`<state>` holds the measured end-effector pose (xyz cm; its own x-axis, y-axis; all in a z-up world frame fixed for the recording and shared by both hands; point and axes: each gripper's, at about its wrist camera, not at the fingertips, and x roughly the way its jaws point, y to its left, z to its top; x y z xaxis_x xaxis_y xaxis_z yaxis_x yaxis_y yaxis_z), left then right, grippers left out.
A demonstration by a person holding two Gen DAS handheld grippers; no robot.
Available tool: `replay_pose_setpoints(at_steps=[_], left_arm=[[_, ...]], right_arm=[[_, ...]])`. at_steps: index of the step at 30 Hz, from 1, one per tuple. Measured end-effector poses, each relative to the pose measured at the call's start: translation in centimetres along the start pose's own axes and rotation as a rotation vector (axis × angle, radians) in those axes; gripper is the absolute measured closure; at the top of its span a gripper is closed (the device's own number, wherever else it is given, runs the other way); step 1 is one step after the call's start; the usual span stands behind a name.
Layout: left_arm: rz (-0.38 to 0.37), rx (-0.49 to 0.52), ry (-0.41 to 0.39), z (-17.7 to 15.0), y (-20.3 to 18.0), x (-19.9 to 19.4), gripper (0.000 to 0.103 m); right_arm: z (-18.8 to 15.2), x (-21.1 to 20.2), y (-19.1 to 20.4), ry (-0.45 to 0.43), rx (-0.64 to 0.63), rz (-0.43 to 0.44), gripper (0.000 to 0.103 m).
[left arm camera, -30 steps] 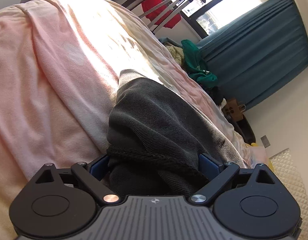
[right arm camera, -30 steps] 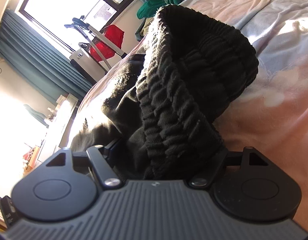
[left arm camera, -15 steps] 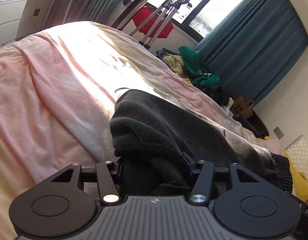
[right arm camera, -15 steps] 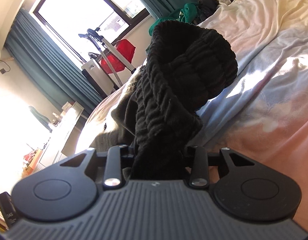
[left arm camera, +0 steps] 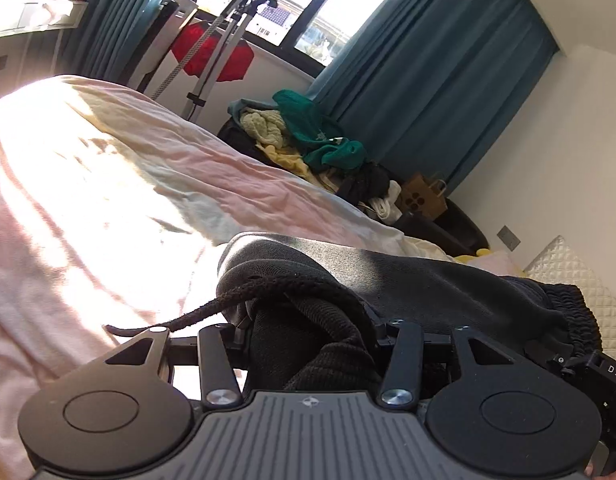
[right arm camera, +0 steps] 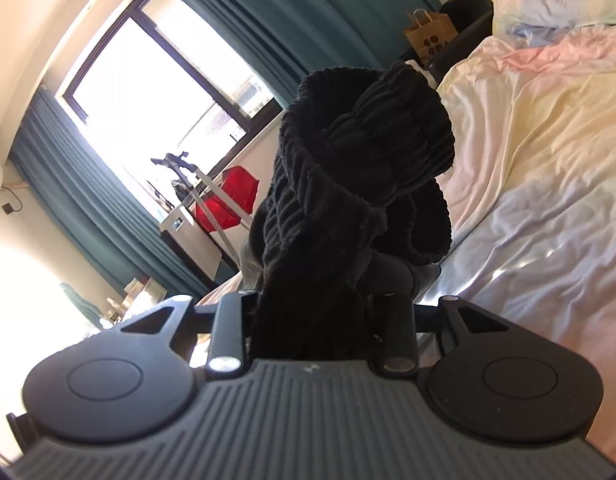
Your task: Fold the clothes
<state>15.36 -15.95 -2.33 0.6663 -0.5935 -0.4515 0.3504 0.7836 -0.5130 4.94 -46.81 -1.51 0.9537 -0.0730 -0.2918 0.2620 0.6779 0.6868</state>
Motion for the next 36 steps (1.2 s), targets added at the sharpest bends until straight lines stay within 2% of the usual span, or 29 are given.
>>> replay_pose_setpoints(at_steps=[5,10,12,17,22,26,28,31,34,36], left_arm=[[-0.065,0.062,0.036,0.0,-9.0,8.7,0.053],[-0.095,0.173,0.080,-0.6,-15.5,17.1,0.054],[-0.103,0.220,0.093,-1.0,-17.6,20.1,0.054],[-0.094,0.312,0.156,-3.2,-19.3,26.5,0.054],[-0.061,0.432,0.232,-7.0,-16.8,27.8,0.052],[-0.072,0.491,0.240,-8.6,-14.7,25.8,0.046],[-0.066,0.523,0.220,-8.5,-14.5,23.9,0.039],[-0.052,0.573,0.205,-7.9,-15.0,20.9,0.032],[-0.051,0.611,0.175,-7.3,-15.9,16.8,0.022],[-0.054,0.607,0.151,-6.7,-16.4,14.0,0.021]], right_arm=[[6.6,0.1,-6.1,-0.082,0.021,-0.063,0.066],[11.4,2.2,-12.0,-0.137,0.054,-0.116,0.066],[12.0,3.2,-14.5,-0.161,0.086,-0.137,0.066],[10.8,5.0,-19.9,-0.209,0.204,-0.216,0.066],[6.0,5.4,-23.7,-0.160,0.367,-0.292,0.066],[3.0,4.7,-24.4,-0.107,0.384,-0.346,0.057],[2.4,4.2,-24.7,-0.085,0.424,-0.343,0.050],[2.6,3.0,-25.0,-0.049,0.494,-0.335,0.046],[3.3,0.8,-22.9,-0.023,0.465,-0.429,0.041],[3.8,-0.9,-20.8,-0.025,0.406,-0.481,0.041]])
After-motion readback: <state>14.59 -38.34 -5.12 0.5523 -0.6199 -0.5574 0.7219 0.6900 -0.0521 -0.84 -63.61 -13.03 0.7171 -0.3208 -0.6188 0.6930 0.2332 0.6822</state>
